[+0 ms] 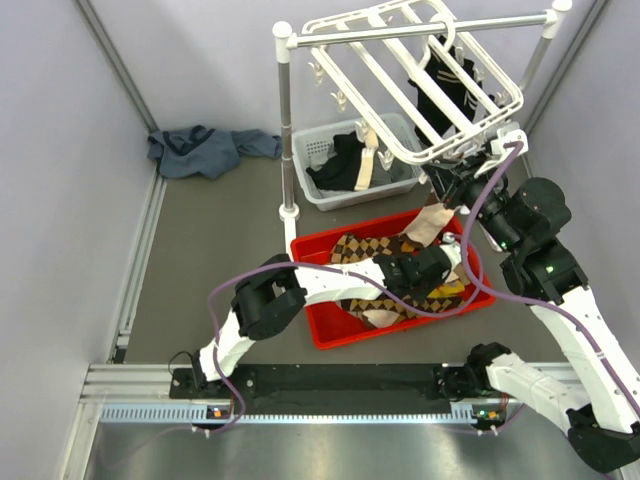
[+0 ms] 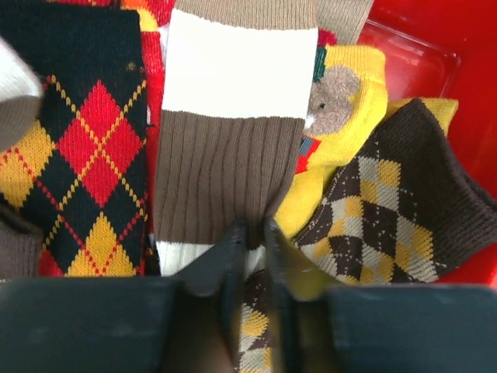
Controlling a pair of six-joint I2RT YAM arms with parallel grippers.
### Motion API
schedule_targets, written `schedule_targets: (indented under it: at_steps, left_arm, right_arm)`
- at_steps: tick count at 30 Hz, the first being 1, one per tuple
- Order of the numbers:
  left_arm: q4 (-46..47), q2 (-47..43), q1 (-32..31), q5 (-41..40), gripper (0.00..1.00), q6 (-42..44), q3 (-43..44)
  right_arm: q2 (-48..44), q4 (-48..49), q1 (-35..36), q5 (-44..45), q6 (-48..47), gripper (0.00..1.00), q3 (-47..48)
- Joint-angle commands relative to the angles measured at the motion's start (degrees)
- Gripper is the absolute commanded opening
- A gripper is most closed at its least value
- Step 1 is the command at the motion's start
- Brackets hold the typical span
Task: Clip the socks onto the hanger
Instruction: Open the clamp at the hanger, then pick up the sock from the bin.
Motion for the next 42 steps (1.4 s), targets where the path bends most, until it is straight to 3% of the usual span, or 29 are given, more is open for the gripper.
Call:
schedule_targets:
  at_steps: [1,4,19,24,30,35,42]
  left_arm:
    - [-3.79,-2.62,-0.09,-1.07,0.12,-0.71,1.90]
    - [-5.28,-3.85,-0.09,-2.74,0.00,-0.09,1.38]
    - [-23.03,-11.59,0.00,-10.04,0.02,5.71,0.68]
    - [-28.39,-10.80,-0.09,-6.27,0.06,5.19,0.14]
    - [-29.46,-9.48,-0.09,-0.03,0.15,3.69,0.76]
    - [-25.51,-10.27,0.17,0.50,0.43,4.83,2.51]
    - [-25.24,-7.90,1.31,-0.55,0.56,4.04,8.83]
  right_arm:
    - [-0.10,-1.56,-0.47,4.63,-1.56,0.02,-0.78]
    - [-0.01,-1.21,-0.47,4.54,-1.56,0.02,-1.04]
    - [-0.45,-1.30,-0.47,4.81,-1.82,0.02,-1.31]
    - [-0.27,-0.86,-0.47,4.72,-1.82,0.02,-1.57]
    - [-0.19,-0.77,-0.47,4.72,-1.82,0.02,-1.75]
    - [-0.27,-0.86,-0.38,5.42,-2.17,0.02,-1.75]
    - [-0.89,-0.42,-0.47,6.30,-2.52,0.02,-2.45]
